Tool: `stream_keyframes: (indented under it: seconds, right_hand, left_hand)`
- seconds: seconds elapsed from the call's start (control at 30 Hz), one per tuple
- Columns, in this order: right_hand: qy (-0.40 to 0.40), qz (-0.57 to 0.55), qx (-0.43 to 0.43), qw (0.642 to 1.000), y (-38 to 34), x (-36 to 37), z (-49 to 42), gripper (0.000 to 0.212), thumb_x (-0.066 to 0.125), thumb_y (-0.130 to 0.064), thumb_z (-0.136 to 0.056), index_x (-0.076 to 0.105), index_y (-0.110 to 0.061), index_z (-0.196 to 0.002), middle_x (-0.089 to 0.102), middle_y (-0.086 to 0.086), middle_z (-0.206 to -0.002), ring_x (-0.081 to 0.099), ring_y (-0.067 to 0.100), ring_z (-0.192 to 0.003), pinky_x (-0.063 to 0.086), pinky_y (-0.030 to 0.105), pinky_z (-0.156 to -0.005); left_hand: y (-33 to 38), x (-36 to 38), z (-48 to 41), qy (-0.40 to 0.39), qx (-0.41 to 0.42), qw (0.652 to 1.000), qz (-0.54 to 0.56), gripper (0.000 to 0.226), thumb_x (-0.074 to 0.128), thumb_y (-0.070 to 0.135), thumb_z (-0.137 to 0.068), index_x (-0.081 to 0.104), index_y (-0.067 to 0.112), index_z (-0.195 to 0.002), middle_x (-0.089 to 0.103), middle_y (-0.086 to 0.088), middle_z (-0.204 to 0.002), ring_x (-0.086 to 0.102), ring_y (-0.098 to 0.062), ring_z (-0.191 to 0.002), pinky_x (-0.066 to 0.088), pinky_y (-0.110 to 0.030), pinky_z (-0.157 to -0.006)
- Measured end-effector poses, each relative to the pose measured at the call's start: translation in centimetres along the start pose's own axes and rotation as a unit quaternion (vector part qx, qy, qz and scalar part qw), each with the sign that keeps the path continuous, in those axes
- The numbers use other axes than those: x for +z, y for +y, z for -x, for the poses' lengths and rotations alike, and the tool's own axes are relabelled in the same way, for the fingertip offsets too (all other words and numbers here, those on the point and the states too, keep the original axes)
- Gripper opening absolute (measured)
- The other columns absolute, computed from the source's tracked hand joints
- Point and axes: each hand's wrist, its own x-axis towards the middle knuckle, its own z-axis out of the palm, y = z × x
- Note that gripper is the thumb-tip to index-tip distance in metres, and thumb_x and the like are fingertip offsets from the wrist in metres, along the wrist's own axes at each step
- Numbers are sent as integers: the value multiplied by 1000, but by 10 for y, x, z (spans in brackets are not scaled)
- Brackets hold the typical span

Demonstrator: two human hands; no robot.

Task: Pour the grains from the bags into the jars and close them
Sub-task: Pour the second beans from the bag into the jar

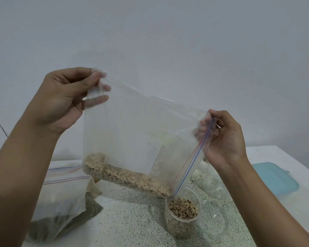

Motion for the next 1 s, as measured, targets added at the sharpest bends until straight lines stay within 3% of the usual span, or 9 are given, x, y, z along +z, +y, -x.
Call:
stream_keyframes:
  seconds: [0.63,0.83,1.0]
  right_hand:
    - [1,3,0,1000,-1,-1,-3,38,56,-8,-92,59,-14,-55,55,-1,-58,47,11,-54,39,20,-50]
    - [2,4,0,1000,-2,-2,-3,38,58,-8,-92,59,-15,-55,55,-1,-59,49,11,-54,40,20,-50]
    - [6,6,1,1000,-2,-1,-2,39,57,-8,-92,60,-15,-53,56,-2,-58,50,11,-54,40,20,-50]
  left_hand:
    - [0,1,-1,9,1,1000,1,12,62,16,-89,73,11,-92,73,3,-89,72,-14,-84,61,-28,-73]
    - [0,2,-1,0,1,1000,1,18,62,16,-89,78,18,-84,73,3,-87,72,-13,-84,60,-27,-73]
    - [1,2,0,7,-2,1000,-3,13,60,14,-92,70,8,-97,73,4,-85,72,-12,-83,60,-26,-72]
